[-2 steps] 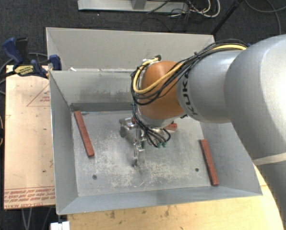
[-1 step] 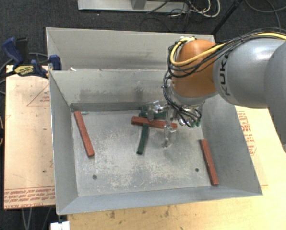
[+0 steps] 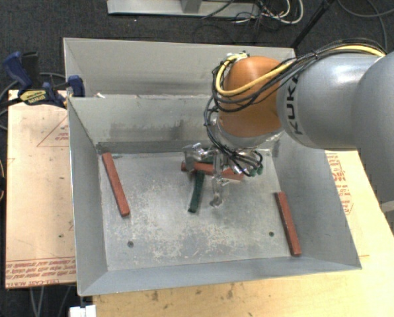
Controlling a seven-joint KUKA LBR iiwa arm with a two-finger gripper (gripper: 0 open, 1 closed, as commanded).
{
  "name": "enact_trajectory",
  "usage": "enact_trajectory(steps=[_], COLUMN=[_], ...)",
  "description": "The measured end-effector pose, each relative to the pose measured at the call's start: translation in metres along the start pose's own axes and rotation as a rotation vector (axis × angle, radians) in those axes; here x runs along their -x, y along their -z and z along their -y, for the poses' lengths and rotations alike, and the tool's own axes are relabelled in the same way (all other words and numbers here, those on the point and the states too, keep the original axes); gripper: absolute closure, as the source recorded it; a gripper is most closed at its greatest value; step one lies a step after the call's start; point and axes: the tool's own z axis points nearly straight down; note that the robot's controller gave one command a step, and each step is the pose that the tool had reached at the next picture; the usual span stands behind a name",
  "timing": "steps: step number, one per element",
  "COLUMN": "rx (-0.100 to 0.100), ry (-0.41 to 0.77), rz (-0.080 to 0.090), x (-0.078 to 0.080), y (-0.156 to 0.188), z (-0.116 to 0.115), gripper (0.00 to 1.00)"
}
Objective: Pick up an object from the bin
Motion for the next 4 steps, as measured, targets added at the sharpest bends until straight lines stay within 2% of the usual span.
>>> enact_trajectory(steps=[1, 2, 3, 4], rx=[-0.002, -0.001, -0.001, -0.004], ry=[0.243, 0.240, 0.239, 0.236], rz=[0.004, 0.002, 0.002, 0.006], x=[0.012, 0.014, 0.014, 0.017], y=[-0.029, -0.028, -0.026, 0.037], z=[-0.004, -0.004, -0.003, -0.003], gripper=[0.00, 0.00, 1.00, 1.00])
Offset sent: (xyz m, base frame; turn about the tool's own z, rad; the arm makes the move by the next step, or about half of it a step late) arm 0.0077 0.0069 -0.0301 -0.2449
